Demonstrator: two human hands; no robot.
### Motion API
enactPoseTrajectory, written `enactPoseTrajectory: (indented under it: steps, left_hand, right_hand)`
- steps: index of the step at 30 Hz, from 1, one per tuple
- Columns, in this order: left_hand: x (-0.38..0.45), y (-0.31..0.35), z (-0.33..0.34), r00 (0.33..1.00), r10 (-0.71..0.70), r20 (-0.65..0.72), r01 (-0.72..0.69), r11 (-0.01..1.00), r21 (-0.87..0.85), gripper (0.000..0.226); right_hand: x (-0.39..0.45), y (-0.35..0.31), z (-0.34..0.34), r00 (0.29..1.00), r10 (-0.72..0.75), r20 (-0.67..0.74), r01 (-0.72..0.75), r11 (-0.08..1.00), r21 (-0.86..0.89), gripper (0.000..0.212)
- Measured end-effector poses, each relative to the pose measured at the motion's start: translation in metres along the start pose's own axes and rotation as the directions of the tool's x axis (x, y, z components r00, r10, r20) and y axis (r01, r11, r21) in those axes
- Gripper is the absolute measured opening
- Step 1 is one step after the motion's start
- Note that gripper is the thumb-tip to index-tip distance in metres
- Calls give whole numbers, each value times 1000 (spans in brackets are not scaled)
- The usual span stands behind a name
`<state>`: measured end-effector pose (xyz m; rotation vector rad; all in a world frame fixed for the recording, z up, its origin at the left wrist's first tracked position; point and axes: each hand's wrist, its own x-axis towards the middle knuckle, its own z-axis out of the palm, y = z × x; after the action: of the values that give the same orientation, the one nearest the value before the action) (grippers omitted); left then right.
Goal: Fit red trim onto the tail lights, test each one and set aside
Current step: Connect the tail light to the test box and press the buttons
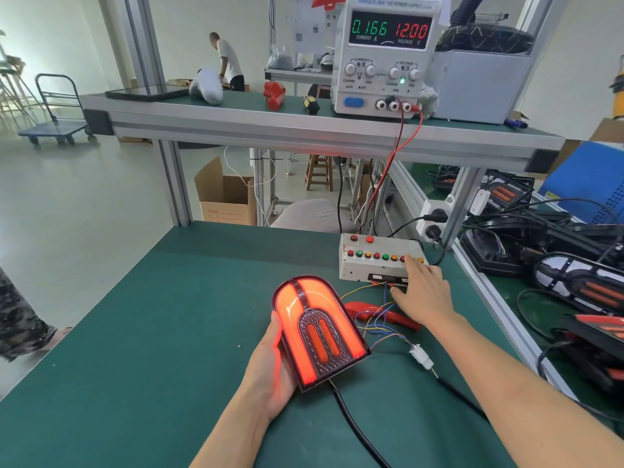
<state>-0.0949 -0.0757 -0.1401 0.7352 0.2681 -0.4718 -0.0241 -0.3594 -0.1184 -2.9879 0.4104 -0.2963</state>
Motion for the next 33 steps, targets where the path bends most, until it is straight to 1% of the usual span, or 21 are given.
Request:
enactPoseTrajectory:
  steps: [4, 7, 13, 33]
  left_hand:
    - [-1, 0, -2, 1000, -3, -1, 3, 999, 37, 61]
    - [0, 0, -3, 1000, -4, 0, 4, 999, 41, 61]
    - [3, -1, -2, 1000, 1, 16, 0, 1000, -16, 62]
    - [2, -1, -1, 1000, 3, 8, -3, 1000, -12, 62]
  right_hand:
    - [-1, 0, -1, 1000, -5, -1, 5, 1000, 15, 77]
    - [-2, 0, 0, 1000, -3, 1, 3, 1000, 8, 79]
    - [5, -3, -6, 1000, 3, 14, -2, 1000, -23, 76]
    - [2, -2, -6, 999, 5, 46, -3, 1000, -29, 82]
